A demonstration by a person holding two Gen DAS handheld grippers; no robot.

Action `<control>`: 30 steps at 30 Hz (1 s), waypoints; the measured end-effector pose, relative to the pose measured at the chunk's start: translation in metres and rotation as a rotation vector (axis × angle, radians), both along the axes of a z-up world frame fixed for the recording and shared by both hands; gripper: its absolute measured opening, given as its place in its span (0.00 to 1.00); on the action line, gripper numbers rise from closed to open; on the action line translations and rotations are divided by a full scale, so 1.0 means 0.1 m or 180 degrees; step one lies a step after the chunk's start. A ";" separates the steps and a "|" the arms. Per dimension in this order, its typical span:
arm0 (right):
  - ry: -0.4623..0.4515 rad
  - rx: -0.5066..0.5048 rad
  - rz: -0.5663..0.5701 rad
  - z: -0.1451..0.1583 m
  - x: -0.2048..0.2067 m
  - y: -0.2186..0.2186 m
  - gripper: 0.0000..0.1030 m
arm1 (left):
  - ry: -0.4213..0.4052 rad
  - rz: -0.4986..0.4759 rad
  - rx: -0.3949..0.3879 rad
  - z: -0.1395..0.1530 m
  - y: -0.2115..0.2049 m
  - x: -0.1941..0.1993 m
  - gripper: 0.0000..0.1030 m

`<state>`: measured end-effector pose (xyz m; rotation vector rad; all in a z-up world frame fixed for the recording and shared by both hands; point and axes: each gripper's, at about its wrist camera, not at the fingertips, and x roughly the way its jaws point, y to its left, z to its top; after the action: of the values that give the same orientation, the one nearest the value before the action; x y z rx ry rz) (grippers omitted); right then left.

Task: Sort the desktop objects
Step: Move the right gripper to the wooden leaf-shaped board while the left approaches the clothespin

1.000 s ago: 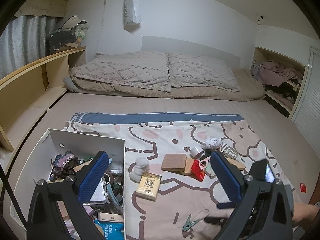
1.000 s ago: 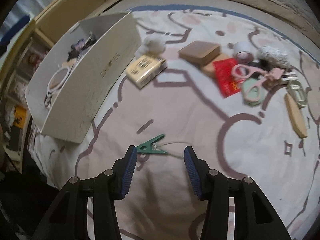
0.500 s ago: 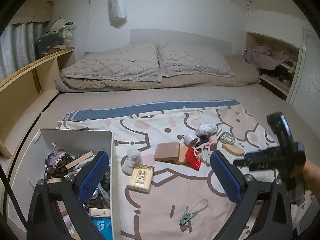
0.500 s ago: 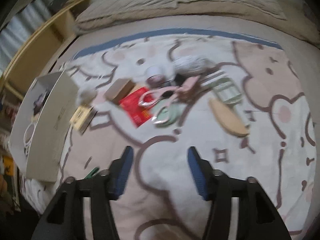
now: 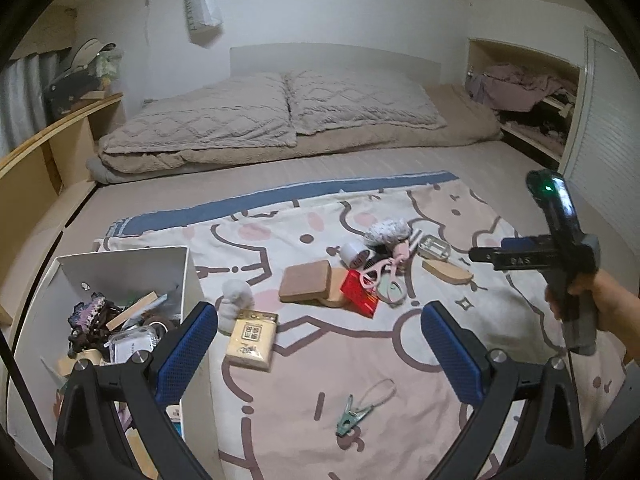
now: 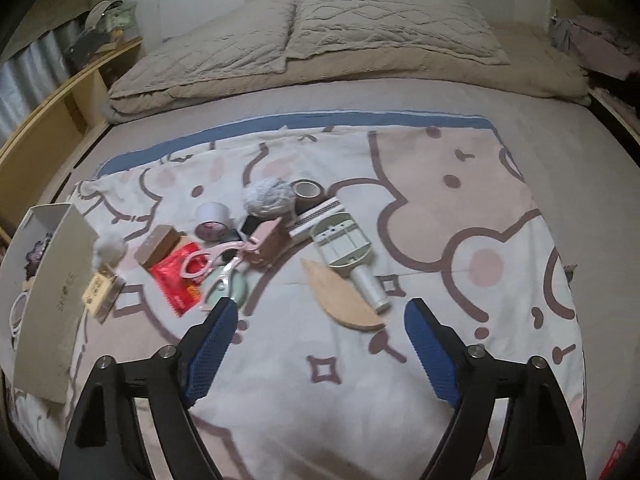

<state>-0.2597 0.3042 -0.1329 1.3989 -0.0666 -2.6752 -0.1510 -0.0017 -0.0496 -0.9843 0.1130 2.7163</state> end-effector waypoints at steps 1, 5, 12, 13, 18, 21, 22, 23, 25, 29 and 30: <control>0.0012 0.0038 0.0006 -0.03 -0.01 0.00 0.92 | -0.0010 -0.0024 -0.0005 -0.01 0.02 0.01 0.99; 0.0024 0.0223 0.0096 -0.19 -0.05 -0.03 0.94 | -0.0074 -0.0114 -0.0001 -0.05 0.08 0.05 0.99; 0.0088 0.0315 0.0294 -0.44 -0.06 -0.12 0.95 | -0.0235 -0.0336 0.0015 -0.19 0.23 0.09 0.99; 0.0111 0.0297 0.0322 -0.45 -0.05 -0.11 0.95 | -0.0259 -0.0374 0.0008 -0.22 0.25 0.10 0.99; 0.0125 0.0119 0.0422 -0.52 -0.05 -0.06 0.95 | -0.0390 -0.0533 -0.0009 -0.34 0.32 0.13 0.99; 0.0070 0.0060 0.0414 -0.57 -0.09 -0.03 0.95 | -0.0506 -0.0601 -0.0025 -0.46 0.30 0.14 0.99; 0.0054 0.0053 0.0412 -0.59 -0.10 -0.02 0.95 | -0.0537 -0.0613 -0.0040 -0.50 0.30 0.13 0.99; 0.0036 0.0043 0.0408 -0.61 -0.11 -0.02 0.95 | -0.0551 -0.0618 -0.0063 -0.54 0.30 0.12 0.99; -0.0016 -0.0008 0.0410 -0.65 -0.13 -0.02 0.95 | -0.0587 -0.0599 -0.0092 -0.61 0.28 0.09 0.99; -0.0105 -0.0020 0.0454 -0.71 -0.16 -0.07 0.95 | -0.0663 -0.0588 -0.0069 -0.69 0.24 0.05 0.99; -0.0124 -0.0021 0.0479 -0.73 -0.17 -0.09 0.95 | -0.0669 -0.0594 -0.0067 -0.71 0.23 0.04 0.99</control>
<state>-0.2764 0.2952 -0.2054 1.3951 0.0255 -2.5242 -0.1470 0.0216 -0.1210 -1.1945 0.1850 2.4334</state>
